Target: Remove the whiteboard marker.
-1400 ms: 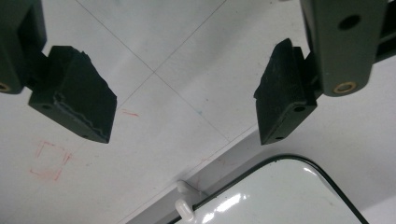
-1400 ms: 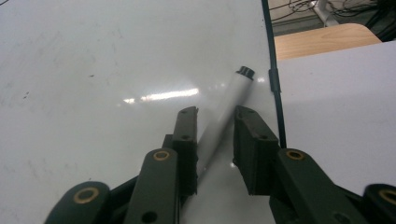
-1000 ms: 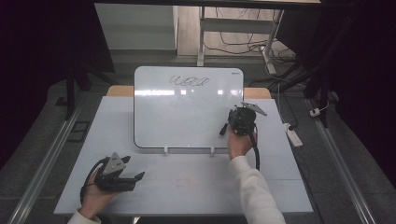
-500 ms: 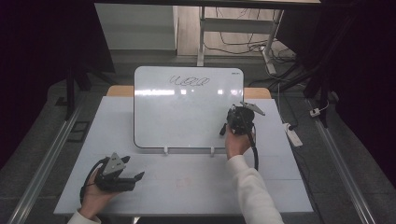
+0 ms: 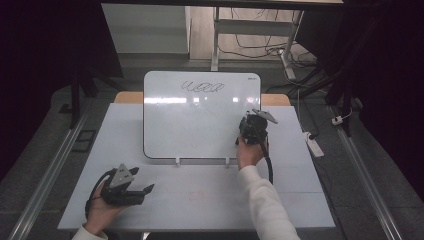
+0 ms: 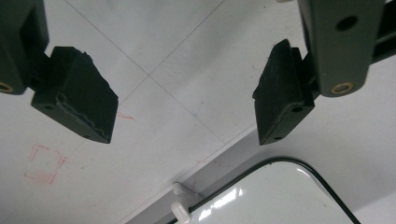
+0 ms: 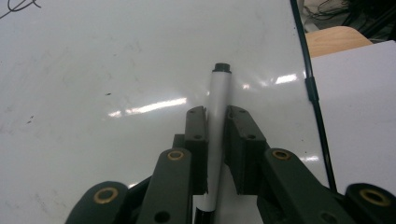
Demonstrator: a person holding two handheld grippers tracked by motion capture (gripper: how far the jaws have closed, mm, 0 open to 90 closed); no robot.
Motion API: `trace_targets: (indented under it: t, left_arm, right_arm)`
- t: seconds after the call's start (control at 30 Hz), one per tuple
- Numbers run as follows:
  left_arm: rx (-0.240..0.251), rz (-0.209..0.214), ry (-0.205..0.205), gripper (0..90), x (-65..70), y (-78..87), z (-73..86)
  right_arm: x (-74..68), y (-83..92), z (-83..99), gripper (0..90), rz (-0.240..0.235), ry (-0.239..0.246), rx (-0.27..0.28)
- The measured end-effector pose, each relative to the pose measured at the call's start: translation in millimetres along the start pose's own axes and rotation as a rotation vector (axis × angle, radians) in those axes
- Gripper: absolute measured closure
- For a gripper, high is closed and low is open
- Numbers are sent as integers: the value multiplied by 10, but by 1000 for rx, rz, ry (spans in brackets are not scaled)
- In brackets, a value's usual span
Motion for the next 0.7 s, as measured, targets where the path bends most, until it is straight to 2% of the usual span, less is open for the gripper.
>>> trace_targets:
  t: [0.2,0.43,0.7]
  left_arm:
    - [1,-2,-1,226,0,3,4]
    - [2,-4,2,226,-7,7,11]
    - [6,-9,8,230,-19,15,23]
  right_arm:
    - [-75,-3,15,800,14,9,-2]
    - [-78,-8,29,804,18,10,11]
    - [-56,1,43,810,-1,-23,26]
Point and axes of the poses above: each handheld gripper's, and its own axes: y roughly backward along the jaws, z roughly out of its underside, x roughly to its right, the point moved 3 cm from there along -y, roughly forward along the jaws, and after that the axes turned 2 degrees about -z, right-handed, at the moved point
